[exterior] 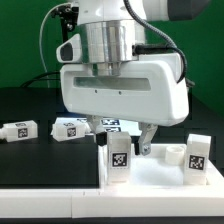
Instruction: Assemble square table
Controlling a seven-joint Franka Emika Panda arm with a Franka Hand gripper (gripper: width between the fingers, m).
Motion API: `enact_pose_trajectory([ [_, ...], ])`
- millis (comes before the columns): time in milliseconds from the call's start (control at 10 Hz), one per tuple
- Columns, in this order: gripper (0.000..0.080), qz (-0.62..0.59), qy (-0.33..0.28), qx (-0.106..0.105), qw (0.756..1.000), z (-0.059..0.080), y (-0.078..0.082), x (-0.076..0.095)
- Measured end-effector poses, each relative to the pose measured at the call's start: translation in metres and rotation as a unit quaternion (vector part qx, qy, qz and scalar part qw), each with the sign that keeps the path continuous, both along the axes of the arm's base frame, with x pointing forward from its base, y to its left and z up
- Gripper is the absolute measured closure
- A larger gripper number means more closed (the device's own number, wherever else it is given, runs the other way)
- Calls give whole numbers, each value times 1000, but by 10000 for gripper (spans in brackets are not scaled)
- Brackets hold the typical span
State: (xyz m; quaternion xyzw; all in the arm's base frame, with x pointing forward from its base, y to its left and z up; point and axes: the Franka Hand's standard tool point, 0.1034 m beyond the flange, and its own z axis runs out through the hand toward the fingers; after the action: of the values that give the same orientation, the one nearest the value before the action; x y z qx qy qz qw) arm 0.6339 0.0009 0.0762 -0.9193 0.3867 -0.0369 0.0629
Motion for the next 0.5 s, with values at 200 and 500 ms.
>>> enact_pose_trajectory([
  [200,151,95,-8,-14,995,1,-1,1],
  [500,273,240,-20,-36,970,3,1,3],
])
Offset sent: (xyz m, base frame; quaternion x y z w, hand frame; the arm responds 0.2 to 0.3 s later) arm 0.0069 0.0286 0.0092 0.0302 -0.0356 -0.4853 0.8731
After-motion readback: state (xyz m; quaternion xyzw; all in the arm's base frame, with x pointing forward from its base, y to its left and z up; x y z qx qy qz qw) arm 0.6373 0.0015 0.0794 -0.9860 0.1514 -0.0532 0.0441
